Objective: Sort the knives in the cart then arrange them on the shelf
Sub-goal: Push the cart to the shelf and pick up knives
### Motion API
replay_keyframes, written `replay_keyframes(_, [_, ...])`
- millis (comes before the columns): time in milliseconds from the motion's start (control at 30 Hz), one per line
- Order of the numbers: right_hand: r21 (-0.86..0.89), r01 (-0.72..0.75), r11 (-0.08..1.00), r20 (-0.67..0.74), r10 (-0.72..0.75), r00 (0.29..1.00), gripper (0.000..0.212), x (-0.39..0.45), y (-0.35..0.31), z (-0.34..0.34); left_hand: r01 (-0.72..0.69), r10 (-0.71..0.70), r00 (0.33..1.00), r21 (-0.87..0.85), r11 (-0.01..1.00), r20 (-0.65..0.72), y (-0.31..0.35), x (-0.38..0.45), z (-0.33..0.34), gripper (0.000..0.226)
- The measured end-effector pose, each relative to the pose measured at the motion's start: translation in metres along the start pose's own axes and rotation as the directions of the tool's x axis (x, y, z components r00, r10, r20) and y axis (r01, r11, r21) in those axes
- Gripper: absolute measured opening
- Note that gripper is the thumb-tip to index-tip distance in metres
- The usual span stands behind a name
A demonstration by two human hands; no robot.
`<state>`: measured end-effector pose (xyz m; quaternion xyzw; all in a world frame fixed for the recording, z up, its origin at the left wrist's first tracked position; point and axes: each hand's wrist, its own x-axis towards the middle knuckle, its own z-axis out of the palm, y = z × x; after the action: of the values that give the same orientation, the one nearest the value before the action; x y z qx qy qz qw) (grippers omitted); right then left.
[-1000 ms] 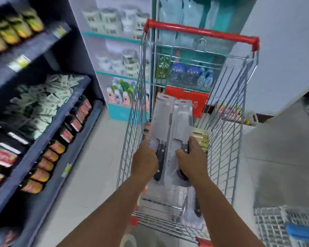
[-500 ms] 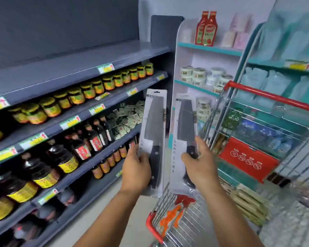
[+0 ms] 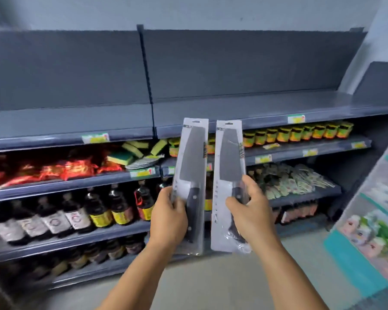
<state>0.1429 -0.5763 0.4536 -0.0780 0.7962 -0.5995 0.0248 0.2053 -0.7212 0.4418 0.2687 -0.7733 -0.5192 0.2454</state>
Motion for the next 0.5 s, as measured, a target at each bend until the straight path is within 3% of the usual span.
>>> replay_keyframes(500, [0.090, 0.154, 0.984, 0.352, -0.176, 0.919, 0.068, -0.039, -0.113, 0.296, 0.113, -0.076, 0.938, 0.092, 0.989, -0.338, -0.078, 0.080, -0.288, 0.013])
